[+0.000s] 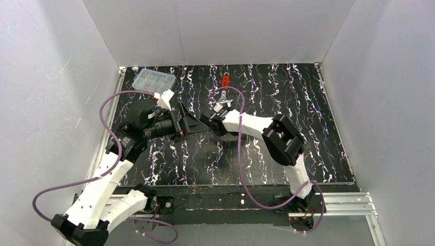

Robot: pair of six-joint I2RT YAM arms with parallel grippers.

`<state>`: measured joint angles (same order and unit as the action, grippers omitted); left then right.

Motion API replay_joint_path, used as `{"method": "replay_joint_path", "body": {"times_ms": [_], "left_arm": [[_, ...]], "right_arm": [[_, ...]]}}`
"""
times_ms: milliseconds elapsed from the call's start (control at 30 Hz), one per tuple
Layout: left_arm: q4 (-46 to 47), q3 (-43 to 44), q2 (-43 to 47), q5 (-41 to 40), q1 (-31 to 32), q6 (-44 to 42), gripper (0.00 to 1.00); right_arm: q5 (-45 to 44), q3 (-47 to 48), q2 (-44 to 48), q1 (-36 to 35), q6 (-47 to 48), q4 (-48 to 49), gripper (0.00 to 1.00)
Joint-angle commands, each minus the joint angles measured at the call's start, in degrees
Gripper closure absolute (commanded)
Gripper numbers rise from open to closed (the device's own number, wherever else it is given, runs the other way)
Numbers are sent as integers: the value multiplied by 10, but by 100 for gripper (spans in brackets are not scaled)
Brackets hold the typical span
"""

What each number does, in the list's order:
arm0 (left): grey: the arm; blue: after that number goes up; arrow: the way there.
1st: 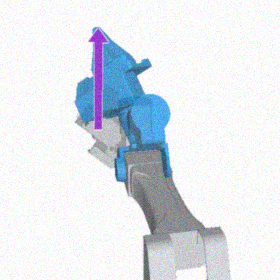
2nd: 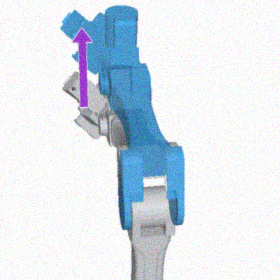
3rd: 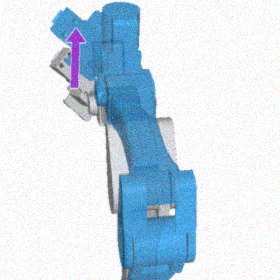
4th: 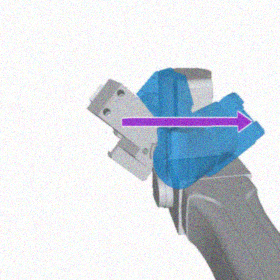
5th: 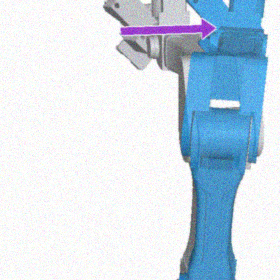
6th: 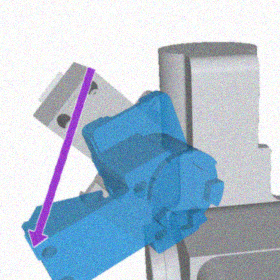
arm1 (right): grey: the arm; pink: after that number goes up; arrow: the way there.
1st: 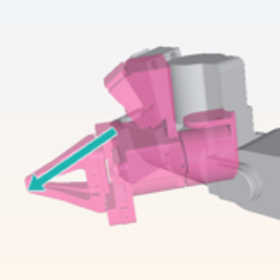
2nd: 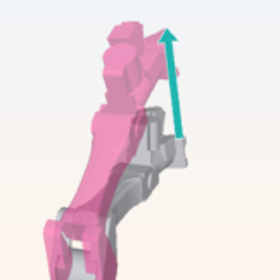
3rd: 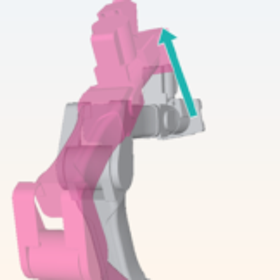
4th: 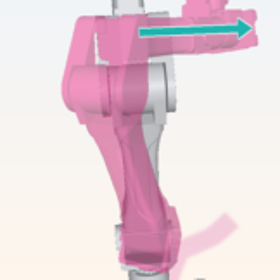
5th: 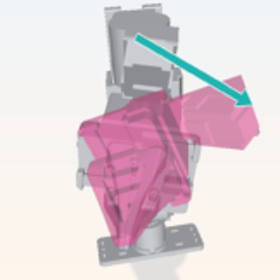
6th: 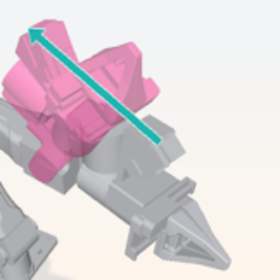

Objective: Load the batteries into the remote control
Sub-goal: Turn over the remote control at the center of the board.

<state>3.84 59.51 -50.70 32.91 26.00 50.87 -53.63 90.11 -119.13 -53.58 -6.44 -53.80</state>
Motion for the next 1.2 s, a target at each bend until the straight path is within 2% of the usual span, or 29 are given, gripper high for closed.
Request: {"method": "replay_joint_path", "body": {"times_ms": [0,133,433,767,1167], "left_arm": [[28,-9,-3,31,-1,19,2],[29,-17,-5,27,-1,24,2],[32,-21,-22,35,-1,36,2],[38,-24,-32,35,-1,46,2],[41,-30,-27,32,-1,49,2]], "right_arm": [[35,-10,-11,-7,-49,1,88],[45,-16,-14,-9,-59,5,85],[56,-23,-24,-9,-74,7,64],[71,-39,-22,-10,-71,22,53],[93,-43,-25,-12,-64,35,34]]}}
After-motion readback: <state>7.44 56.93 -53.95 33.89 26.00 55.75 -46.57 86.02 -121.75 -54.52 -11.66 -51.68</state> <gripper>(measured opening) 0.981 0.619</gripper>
